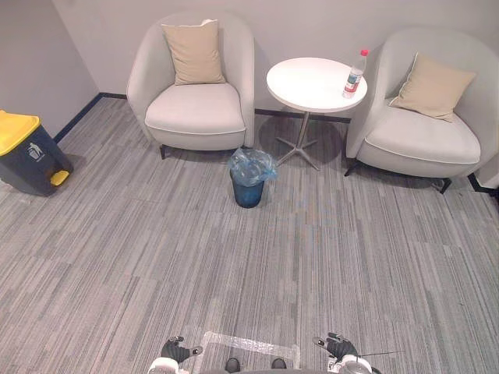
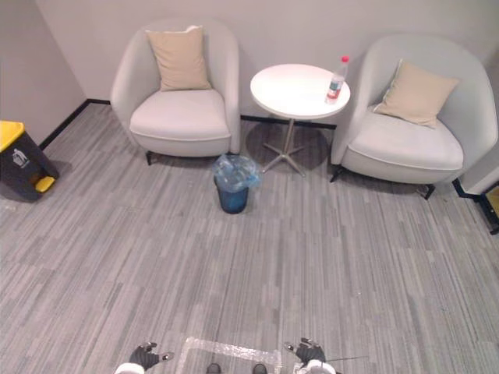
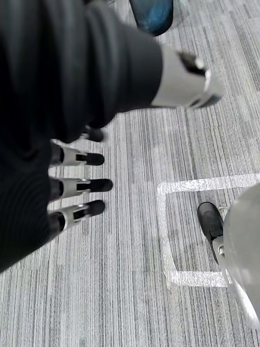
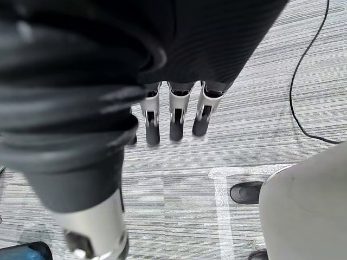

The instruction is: Gather rubbish on tea table into small bin, then transfer packed bag to large trash can.

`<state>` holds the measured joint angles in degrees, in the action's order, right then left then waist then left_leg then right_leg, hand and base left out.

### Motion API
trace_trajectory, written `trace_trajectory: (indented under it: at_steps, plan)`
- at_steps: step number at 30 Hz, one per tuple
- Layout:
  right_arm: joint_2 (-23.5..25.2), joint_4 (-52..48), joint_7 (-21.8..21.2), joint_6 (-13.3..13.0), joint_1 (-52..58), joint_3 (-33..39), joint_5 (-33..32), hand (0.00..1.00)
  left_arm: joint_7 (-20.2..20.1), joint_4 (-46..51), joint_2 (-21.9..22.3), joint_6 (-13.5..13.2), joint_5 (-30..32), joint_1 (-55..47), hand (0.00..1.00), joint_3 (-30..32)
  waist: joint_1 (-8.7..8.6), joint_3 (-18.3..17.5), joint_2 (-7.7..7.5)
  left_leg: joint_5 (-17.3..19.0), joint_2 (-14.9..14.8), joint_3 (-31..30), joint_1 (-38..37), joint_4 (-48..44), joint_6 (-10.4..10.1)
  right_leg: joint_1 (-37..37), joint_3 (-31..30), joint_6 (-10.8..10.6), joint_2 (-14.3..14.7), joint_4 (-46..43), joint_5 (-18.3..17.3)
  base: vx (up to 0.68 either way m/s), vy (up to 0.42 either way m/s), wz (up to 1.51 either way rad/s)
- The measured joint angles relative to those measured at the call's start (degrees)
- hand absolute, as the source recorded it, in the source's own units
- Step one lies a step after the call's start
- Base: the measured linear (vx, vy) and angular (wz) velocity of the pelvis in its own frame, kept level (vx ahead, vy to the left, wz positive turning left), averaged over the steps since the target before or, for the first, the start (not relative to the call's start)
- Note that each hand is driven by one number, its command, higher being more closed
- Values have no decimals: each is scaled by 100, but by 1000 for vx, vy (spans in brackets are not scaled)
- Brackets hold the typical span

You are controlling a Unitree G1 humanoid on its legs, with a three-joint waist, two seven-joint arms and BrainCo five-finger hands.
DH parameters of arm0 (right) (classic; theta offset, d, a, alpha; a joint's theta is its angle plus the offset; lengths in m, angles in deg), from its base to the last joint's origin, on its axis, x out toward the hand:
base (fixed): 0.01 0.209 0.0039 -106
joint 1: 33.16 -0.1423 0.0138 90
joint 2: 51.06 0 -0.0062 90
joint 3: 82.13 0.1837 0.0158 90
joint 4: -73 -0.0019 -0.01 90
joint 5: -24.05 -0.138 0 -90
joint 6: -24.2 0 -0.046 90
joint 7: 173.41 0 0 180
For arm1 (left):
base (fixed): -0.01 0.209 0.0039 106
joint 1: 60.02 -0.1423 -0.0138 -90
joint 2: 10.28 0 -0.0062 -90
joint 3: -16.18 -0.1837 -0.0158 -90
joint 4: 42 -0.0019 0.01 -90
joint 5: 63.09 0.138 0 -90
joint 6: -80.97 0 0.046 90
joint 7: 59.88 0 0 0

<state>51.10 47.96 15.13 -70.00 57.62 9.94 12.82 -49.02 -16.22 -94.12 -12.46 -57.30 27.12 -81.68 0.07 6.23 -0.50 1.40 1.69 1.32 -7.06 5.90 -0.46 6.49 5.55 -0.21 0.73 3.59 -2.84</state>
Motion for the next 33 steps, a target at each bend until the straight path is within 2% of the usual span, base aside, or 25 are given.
trace_trajectory:
  at_steps: [20,29,33]
  plan:
    - [41,9,-79,10,-4,218,-3,0,-128,-5,-11,1,82,10,0,2,-8,2,-3,5,-9,223,-4,3,1,-29,-209,18,11,83,99,-19,-5,-5]
    - [29,-54,-107,20,-16,231,-8,0,-222,0,-32,8,77,116,0,2,-9,95,-16,113,-22,812,105,-1,48,-311,-765,6,44,145,207,-27,-5,-34]
    - [-12,-120,-119,23,-16,231,-6,0,-220,18,-47,8,-48,135,0,26,-9,120,-28,313,-51,1246,141,-79,49,-464,-1145,1,84,126,212,53,9,-49]
